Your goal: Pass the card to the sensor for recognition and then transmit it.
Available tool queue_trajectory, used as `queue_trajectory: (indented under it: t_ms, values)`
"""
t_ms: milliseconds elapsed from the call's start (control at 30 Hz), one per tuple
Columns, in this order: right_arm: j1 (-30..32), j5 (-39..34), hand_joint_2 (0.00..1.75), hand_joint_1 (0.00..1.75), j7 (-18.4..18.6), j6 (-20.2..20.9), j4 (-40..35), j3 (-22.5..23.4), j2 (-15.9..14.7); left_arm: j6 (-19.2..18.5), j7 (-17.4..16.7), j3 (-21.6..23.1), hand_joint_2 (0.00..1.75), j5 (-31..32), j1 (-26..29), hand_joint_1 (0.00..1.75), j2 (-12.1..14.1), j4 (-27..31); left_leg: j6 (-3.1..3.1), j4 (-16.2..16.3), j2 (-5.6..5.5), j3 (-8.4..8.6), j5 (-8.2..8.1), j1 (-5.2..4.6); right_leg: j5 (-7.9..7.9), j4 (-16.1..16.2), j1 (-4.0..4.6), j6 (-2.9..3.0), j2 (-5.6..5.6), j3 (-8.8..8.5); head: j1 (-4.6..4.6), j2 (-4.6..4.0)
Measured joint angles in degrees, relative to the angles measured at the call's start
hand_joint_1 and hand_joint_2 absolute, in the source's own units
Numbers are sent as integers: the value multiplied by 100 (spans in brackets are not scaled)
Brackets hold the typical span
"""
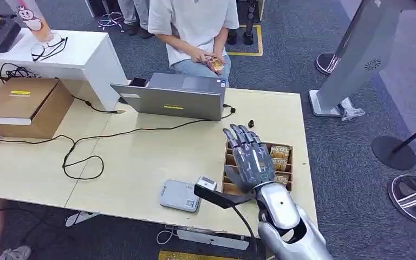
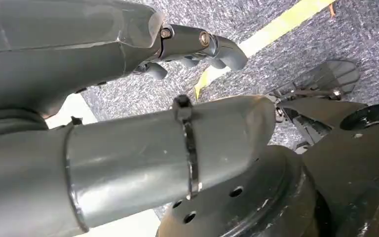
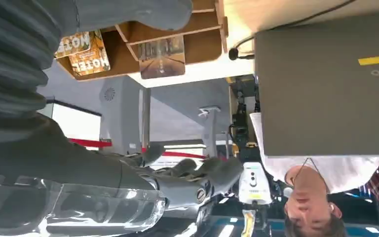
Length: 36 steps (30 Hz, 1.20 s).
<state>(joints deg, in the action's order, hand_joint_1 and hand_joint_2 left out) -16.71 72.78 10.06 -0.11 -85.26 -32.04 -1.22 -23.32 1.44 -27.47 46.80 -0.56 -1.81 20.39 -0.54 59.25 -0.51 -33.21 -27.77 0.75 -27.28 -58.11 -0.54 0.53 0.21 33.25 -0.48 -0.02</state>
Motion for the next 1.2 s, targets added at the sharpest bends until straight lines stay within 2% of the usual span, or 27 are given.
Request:
queue_trajectory:
  t_ms: [67,200,467,767,900,967,1000,1033,1067,1200]
  values:
    - [18,44,175,44,56,63,-17,2,-20,0,0,-28,0,6,19,0,-7,0,0,0,0,0,0,0,0,0,0,0,0,0,0,0]
    - [64,114,175,58,131,153,-72,9,-59,0,0,-94,0,44,29,0,-11,0,0,0,0,0,0,0,0,0,0,0,0,0,0,0]
    - [204,302,175,51,304,315,-286,94,-155,-24,0,-153,0,112,33,0,-15,2,0,0,0,0,0,0,0,0,0,0,0,0,0,0]
    - [400,426,175,52,378,387,-477,227,-267,-31,0,-229,0,188,33,0,-37,4,0,0,0,0,0,0,0,1,0,0,0,0,0,0]
    - [503,444,175,61,389,396,-511,275,-335,-31,0,-245,0,205,32,0,-37,4,0,0,0,0,0,0,0,1,0,0,0,0,0,0]
    - [538,446,175,72,391,396,-518,299,-361,-31,0,-254,0,218,31,0,-37,4,0,0,0,0,0,0,0,1,0,0,0,0,0,0]
    - [550,448,175,70,391,396,-518,306,-372,-31,0,-260,0,223,32,0,-37,4,0,0,0,0,0,0,0,1,0,0,0,0,0,0]
    - [565,450,175,80,391,398,-518,313,-385,-31,4,-267,0,225,32,0,-37,4,0,0,0,0,0,0,0,1,0,0,0,0,0,0]
    - [581,450,175,73,391,404,-518,323,-393,-31,7,-271,0,227,32,0,-37,4,0,0,0,0,0,0,0,1,0,0,0,0,0,0]
    - [610,455,175,75,389,437,-507,330,-409,-31,37,-278,0,240,32,0,-37,4,0,0,0,0,0,0,0,1,0,0,0,0,0,0]
